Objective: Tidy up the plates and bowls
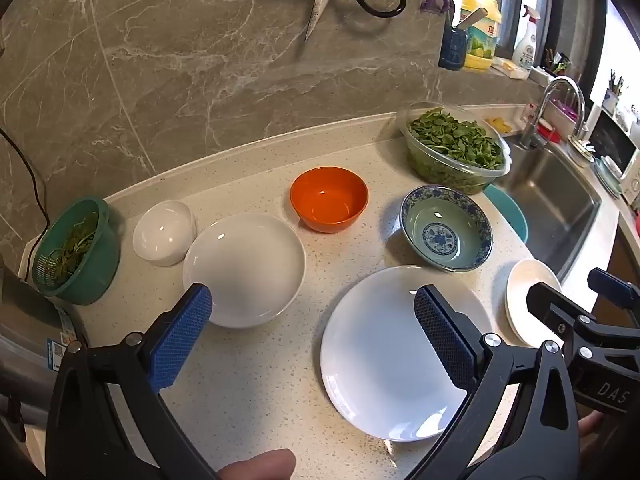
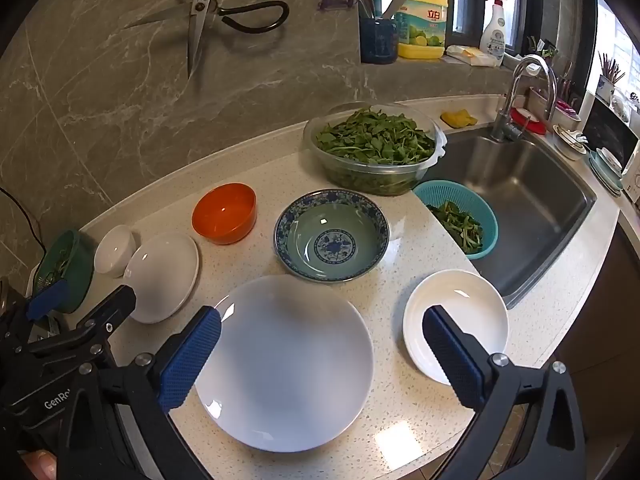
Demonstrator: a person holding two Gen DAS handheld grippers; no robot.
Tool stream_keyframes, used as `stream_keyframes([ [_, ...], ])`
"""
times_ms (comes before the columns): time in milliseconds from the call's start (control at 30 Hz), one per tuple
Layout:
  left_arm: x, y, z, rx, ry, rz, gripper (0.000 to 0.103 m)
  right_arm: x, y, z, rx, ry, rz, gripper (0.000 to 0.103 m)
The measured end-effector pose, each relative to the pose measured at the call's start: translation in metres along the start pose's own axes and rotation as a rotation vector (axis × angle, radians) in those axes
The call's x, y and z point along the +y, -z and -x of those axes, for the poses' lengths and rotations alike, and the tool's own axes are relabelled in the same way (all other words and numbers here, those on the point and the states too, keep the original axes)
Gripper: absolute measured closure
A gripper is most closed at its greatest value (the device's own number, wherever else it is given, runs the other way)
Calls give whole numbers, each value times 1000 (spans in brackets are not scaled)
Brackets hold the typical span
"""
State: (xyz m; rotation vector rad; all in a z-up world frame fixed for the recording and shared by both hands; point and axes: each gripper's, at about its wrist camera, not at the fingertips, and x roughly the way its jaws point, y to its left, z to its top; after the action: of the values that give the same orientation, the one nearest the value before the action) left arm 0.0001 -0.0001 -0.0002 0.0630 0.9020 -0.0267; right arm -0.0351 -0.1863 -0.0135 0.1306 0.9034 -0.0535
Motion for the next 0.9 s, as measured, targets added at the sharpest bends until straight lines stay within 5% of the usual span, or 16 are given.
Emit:
stream_keyframes([
  [900, 2, 3, -10, 33, 18, 11, 0, 5, 1, -2, 4, -10, -3, 0],
])
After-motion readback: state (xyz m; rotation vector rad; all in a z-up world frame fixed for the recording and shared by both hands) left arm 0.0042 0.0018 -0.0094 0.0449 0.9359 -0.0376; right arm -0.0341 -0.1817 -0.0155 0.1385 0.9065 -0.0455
